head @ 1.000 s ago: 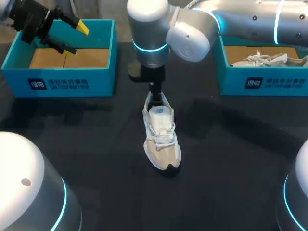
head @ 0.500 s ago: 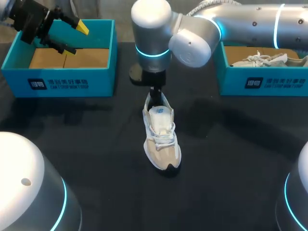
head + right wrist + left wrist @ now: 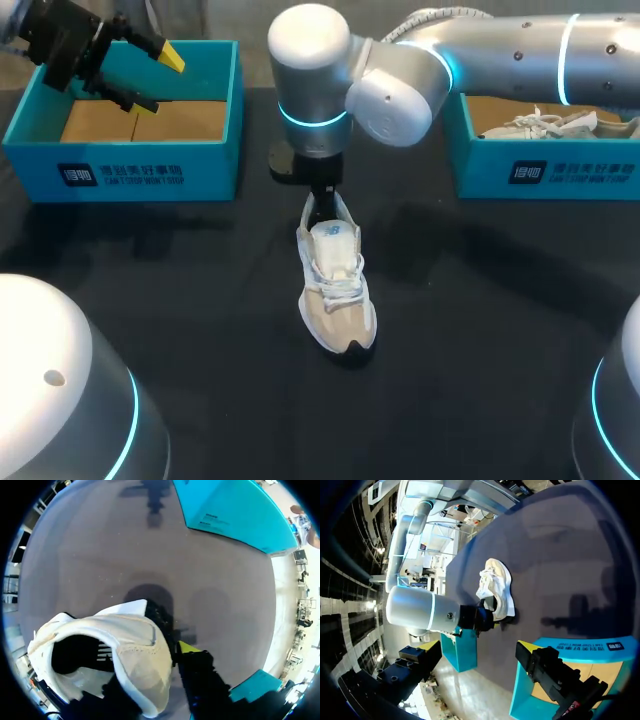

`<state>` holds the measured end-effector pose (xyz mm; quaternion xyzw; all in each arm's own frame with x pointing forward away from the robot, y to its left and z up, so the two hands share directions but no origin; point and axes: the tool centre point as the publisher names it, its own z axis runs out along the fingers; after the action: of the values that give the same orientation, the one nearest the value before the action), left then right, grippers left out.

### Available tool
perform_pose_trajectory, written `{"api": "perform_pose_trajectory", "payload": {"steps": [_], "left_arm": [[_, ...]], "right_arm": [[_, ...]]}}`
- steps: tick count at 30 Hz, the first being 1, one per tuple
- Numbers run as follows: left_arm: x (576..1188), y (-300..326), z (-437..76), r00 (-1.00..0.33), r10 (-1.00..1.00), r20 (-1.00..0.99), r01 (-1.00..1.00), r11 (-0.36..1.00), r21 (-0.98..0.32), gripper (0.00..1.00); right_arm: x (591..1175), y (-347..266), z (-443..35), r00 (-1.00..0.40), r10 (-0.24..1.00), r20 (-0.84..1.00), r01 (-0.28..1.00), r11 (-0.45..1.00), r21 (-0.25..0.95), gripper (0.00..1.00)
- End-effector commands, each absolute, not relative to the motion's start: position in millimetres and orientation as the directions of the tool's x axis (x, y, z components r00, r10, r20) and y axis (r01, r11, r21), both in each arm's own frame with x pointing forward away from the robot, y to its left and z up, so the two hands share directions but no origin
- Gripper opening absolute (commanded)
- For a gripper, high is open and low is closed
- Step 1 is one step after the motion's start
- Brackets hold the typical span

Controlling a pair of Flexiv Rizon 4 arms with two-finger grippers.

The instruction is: Take the shoe out of the shoebox, open the shoe tongue, remove and reinsert the insole, then place the shoe into the shoebox

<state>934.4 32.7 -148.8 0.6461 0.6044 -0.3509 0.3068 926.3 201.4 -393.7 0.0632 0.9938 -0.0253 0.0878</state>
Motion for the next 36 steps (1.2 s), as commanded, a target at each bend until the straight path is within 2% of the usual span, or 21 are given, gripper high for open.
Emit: {"api": "perform_pose_trajectory", "payload": {"steps": [1,8,14,22,34,36], "left_arm": [[934.5,32.7,-148.4,0.024,0.568,-0.822,0.996,-0.082,-0.028,1.0],[934.5,32.7,-148.4,0.024,0.568,-0.822,0.996,-0.082,-0.028,1.0],[934.5,32.7,-148.4,0.024,0.568,-0.822,0.996,-0.082,-0.028,1.0],[934.5,32.7,-148.4,0.024,0.568,-0.822,0.996,-0.082,-0.028,1.0],[934.5,32.7,-148.4,0.024,0.568,-0.822,0.996,-0.082,-0.028,1.0],[934.5,32.7,-148.4,0.024,0.568,-0.822,0.996,-0.082,-0.028,1.0]], "right_arm": [[921.1,203.6,-393.9,-0.972,0.146,-0.184,0.157,0.986,-0.05,0.0],[915.4,203.0,-374.0,-0.963,0.172,-0.206,0.185,0.981,-0.05,0.0],[908.0,200.5,-334.2,-0.965,0.188,-0.181,0.198,0.979,-0.044,0.0],[901.4,197.2,-252.3,-0.969,0.165,-0.184,0.18,0.981,-0.071,0.0],[894.0,184.1,-154.4,-0.962,0.195,-0.19,0.209,0.977,-0.054,0.0],[893.8,183.1,-150.1,-0.962,0.197,-0.191,0.211,0.976,-0.052,0.0]]}}
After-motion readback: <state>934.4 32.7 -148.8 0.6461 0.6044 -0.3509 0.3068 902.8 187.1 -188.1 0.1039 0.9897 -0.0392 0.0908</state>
